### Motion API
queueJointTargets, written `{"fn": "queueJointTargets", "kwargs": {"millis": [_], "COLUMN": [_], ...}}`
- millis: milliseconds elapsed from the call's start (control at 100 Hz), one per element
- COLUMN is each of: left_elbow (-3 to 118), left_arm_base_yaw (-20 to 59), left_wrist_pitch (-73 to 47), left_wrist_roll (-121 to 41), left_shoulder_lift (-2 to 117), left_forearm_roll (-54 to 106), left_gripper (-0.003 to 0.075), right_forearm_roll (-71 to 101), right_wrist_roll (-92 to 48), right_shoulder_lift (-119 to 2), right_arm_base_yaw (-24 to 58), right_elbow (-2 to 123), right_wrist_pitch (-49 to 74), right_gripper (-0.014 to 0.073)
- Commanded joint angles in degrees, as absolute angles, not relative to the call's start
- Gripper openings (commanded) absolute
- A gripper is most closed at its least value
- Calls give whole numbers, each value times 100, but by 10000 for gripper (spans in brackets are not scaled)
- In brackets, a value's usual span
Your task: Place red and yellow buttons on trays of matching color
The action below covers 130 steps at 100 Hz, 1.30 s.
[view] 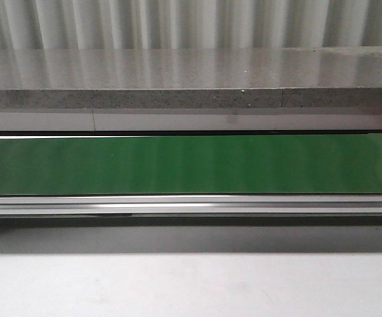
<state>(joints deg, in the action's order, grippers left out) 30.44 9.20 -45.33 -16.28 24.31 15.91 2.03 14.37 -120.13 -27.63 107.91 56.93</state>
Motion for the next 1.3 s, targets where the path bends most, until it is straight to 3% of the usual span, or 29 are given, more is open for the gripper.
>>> {"fn": "queueJointTargets", "kwargs": {"millis": [0,260,570,1290], "left_elbow": [3203,3203,3203,3203], "left_arm_base_yaw": [967,967,967,967], "left_wrist_pitch": [-4161,-4161,-4161,-4119], "left_wrist_roll": [-1587,-1587,-1587,-1587], "left_shoulder_lift": [2473,2473,2473,2473], "left_forearm_roll": [1737,1737,1737,1737], "left_gripper": [-20,-20,-20,-20], "right_forearm_roll": [130,130,130,130], "right_wrist_roll": [1352,1003,665,259], "right_shoulder_lift": [-11240,-10145,-9038,-6004], "right_arm_base_yaw": [-2778,-2587,-1981,88], "right_elbow": [10852,10250,9288,6166], "right_wrist_pitch": [5536,5656,5846,4758], "right_gripper": [538,448,-74,-67]}}
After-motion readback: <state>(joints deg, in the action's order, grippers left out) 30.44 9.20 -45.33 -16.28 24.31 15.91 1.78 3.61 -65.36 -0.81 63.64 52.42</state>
